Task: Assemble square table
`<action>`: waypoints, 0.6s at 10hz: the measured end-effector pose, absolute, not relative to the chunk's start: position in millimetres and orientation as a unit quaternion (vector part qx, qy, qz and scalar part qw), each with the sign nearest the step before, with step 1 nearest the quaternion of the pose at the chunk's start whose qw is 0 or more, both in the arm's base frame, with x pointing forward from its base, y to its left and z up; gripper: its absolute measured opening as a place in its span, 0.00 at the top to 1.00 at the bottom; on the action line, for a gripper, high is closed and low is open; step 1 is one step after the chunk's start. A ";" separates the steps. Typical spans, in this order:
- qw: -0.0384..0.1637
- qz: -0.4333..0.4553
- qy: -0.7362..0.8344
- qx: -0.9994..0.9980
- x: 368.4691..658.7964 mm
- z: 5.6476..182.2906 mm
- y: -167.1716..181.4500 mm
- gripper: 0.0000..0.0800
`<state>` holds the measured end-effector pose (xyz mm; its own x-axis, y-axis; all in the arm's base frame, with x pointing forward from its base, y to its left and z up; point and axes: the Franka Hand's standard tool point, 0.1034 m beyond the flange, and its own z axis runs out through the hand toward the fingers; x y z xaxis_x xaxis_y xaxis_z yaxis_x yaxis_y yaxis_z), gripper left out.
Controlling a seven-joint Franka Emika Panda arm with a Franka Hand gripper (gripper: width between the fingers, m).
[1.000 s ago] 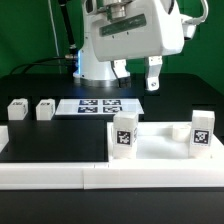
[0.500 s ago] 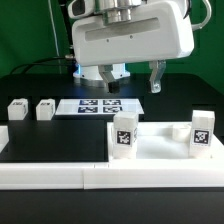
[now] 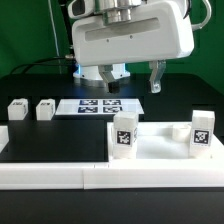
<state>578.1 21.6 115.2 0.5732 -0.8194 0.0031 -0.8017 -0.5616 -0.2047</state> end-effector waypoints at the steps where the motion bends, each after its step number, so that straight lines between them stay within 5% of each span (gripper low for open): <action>1: 0.081 -0.056 0.366 -0.926 576.3 110.6 17.9 0.19; 2: 0.069 -0.073 0.336 -0.936 578.4 102.0 14.3 0.19; 4: 0.008 -0.117 0.095 -0.989 573.6 62.7 15.3 0.19; 6: -0.015 -0.126 0.011 -0.992 566.7 46.2 19.7 0.19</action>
Offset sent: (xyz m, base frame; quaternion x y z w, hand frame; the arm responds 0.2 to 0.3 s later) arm -0.0063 0.0250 -0.0666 0.0229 0.0376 -0.4965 0.8669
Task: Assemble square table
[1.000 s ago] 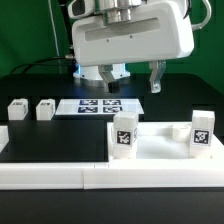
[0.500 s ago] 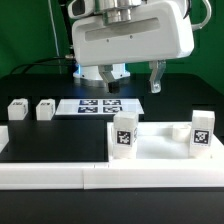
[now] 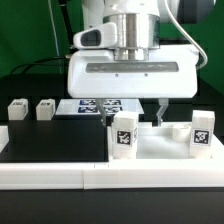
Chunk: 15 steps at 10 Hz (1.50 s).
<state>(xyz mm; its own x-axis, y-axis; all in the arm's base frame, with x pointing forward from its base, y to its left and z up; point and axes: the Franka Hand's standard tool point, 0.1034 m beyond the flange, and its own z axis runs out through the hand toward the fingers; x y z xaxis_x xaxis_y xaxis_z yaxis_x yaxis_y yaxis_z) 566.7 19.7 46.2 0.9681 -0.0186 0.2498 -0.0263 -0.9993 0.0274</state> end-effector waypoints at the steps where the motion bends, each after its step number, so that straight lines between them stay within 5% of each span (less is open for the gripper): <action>1: 0.022 0.121 0.033 0.992 566.1 45.8 17.8 0.19; 5: 0.023 0.120 0.030 0.992 566.0 45.1 14.4 0.19; 10: -0.019 0.007 -0.017 1.000 564.4 14.3 -4.4 0.19; 14: -0.021 0.001 -0.022 1.000 564.5 12.6 -6.3 0.19; 15: -0.021 0.001 -0.022 1.000 564.4 12.5 -6.6 0.39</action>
Offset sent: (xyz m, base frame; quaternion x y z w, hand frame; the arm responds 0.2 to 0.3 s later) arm 0.0000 0.0000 0.0000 0.0000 0.0000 0.0000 1.0000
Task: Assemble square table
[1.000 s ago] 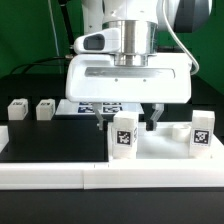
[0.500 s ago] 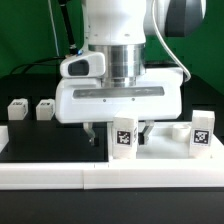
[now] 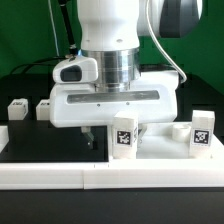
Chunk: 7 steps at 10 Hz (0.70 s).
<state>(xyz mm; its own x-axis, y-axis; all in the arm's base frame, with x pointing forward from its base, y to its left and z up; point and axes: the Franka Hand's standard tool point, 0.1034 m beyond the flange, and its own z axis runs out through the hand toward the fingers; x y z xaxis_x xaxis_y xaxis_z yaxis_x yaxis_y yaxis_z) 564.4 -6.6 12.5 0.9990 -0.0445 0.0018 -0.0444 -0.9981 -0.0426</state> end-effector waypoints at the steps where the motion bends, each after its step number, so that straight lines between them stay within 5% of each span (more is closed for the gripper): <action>1: 0.021 -0.001 0.022 -1.000 564.4 12.4 -6.8 0.39; 3: 0.020 -0.001 0.025 -0.999 564.2 12.4 -10.4 0.81; 4: 0.018 -0.001 0.027 -0.999 563.9 12.4 -14.3 0.81; 5: 0.018 -0.001 0.027 -0.999 563.4 12.2 -14.6 0.93; 7: 0.018 0.000 0.027 -0.999 563.3 12.1 -14.7 0.93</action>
Offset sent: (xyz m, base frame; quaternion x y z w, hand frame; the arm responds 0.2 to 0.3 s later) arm 0.0000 0.0000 0.0000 0.0000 0.0000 0.0000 1.0000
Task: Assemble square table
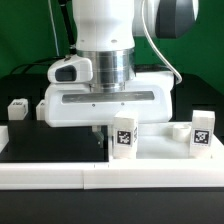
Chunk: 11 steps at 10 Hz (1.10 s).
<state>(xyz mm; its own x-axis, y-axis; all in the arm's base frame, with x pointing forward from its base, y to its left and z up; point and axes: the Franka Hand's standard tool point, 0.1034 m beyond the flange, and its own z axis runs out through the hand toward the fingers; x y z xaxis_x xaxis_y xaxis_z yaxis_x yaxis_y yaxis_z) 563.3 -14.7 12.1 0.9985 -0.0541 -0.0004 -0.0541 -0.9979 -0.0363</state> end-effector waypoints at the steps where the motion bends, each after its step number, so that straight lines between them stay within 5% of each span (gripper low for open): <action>1: 0.018 0.000 0.027 -0.999 563.2 12.1 -14.8 0.93; 7: 0.018 -0.001 0.004 -1.000 562.9 12.4 -16.8 0.93; 11: 0.023 -0.006 -0.180 -0.983 556.7 11.7 -68.0 0.93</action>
Offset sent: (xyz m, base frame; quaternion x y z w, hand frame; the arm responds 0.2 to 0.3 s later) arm 0.0000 0.0000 0.0000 0.0000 0.0000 0.0000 1.0000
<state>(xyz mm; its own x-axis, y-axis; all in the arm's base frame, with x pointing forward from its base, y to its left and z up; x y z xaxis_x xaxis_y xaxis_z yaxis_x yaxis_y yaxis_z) 556.7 -68.0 11.7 0.9352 0.3535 0.0196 0.3541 -0.9342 -0.0428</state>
